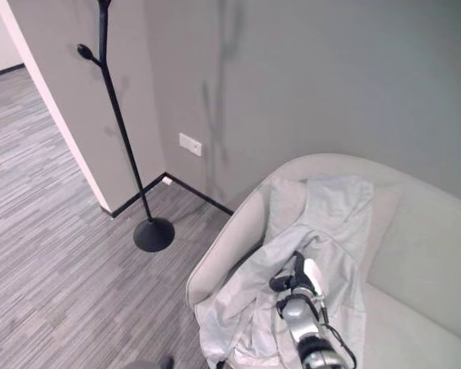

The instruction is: Hang the clothes on the sofa on the clothes rack.

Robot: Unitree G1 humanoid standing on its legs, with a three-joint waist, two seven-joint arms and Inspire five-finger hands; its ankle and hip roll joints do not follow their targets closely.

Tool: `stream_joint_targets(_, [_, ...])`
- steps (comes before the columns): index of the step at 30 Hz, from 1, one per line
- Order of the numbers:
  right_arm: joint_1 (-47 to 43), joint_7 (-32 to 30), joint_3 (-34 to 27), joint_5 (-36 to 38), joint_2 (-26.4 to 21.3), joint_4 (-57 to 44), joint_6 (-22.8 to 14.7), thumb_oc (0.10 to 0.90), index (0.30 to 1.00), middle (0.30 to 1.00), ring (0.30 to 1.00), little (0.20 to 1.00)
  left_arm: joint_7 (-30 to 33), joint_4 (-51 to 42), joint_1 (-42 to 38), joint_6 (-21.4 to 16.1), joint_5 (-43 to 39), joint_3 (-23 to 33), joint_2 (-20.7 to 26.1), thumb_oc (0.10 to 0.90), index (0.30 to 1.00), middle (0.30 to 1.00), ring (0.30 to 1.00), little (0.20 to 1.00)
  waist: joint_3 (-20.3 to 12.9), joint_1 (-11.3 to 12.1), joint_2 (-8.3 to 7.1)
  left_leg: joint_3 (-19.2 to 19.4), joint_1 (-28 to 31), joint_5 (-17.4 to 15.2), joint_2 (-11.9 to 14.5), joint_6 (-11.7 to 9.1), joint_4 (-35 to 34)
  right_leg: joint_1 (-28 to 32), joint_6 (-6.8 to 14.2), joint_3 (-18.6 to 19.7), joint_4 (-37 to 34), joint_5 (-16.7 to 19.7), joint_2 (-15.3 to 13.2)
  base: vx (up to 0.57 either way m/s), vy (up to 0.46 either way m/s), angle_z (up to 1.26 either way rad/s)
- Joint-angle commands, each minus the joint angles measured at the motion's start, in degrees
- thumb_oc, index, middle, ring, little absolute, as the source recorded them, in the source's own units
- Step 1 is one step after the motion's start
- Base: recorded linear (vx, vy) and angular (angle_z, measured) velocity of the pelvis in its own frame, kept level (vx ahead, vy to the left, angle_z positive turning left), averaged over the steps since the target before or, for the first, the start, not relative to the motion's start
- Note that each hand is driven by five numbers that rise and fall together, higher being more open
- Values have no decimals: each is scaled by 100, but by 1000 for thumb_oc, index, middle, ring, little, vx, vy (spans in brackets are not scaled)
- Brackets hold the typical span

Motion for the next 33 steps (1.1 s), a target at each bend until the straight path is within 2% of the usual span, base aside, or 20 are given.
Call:
stream_joint_targets(1, [-335,-447,128,445,-330,-676,-405,800,900,900,900,900,-44,-423,-1027,-495,60,-43,55,800,900,900,900,900,199,-215,389,-150,-168,883,349,-140,-646,721,574,-404,80,-101,-465,-170,-12,-20])
stream_joint_targets(4, [-1006,-448,356,1026,-293,114,-549,800,900,900,900,900,18,-535,-1242,-630,-112,-417,52,800,900,900,900,900,438,-176,507,-252,-674,1075,334,-209,-646,254,560,-442,80,11,-475,-196,-5,-11])
stream_joint_targets(7, [-1296,-460,544,1230,-185,436,-577,800,900,900,900,900,61,-641,-1309,-655,-173,-665,-7,800,900,900,900,900,448,-144,548,-255,-931,1134,332,-218,-646,13,564,-390,80,48,-460,-85,6,-15])
stream_joint_targets(15, [-873,-452,670,1033,3,-104,-539,800,900,900,900,900,186,-626,-1215,-613,-54,-730,-114,800,900,900,900,900,308,-246,502,-139,-781,1032,404,-213,-646,126,522,-261,80,-61,-406,32,4,-10])
stream_joint_targets(22, [430,-367,246,414,-243,-2018,-566,800,900,900,900,900,218,-481,-1162,-507,296,-376,-123,800,900,900,900,900,103,-520,360,10,-306,834,450,-222,-646,509,530,-150,80,-182,-401,71,2,-13])
stream_joint_targets(23, [447,-365,242,409,-242,-2038,-555,800,900,900,900,900,218,-480,-1158,-507,298,-379,-123,800,900,900,900,900,108,-515,361,12,-295,831,450,-221,-646,518,530,-147,80,-184,-401,40,-7,-22])
stream_joint_targets(27, [1471,39,158,-372,-470,-3845,-650,800,900,900,900,900,246,-301,-1298,-442,604,-149,-138,800,900,900,900,900,3,-763,265,173,28,715,460,-199,-646,742,542,-33,80,-178,-410,20,-2,-18])
stream_joint_targets(28, [1501,52,148,-380,-469,-3882,-633,800,900,900,900,900,246,-299,-1291,-443,607,-152,-140,800,900,900,900,900,5,-758,267,174,41,712,460,-198,-646,754,543,-32,80,-180,-410,6,6,-21])
stream_joint_targets(29, [2057,335,59,-712,-585,-4795,-738,800,900,900,900,900,225,-256,-1323,-425,736,-73,-164,800,900,900,900,900,-55,-867,239,232,177,667,457,-179,-646,858,548,20,80,-179,-411,14,4,-20])
stream_joint_targets(33, [3024,820,-93,-1053,-720,-6134,-973,800,900,900,900,900,160,-200,-1350,-414,891,77,-151,800,900,900,900,900,-206,-1038,213,311,426,598,432,-139,-646,1061,550,96,80,-196,-414,33,6,-16])
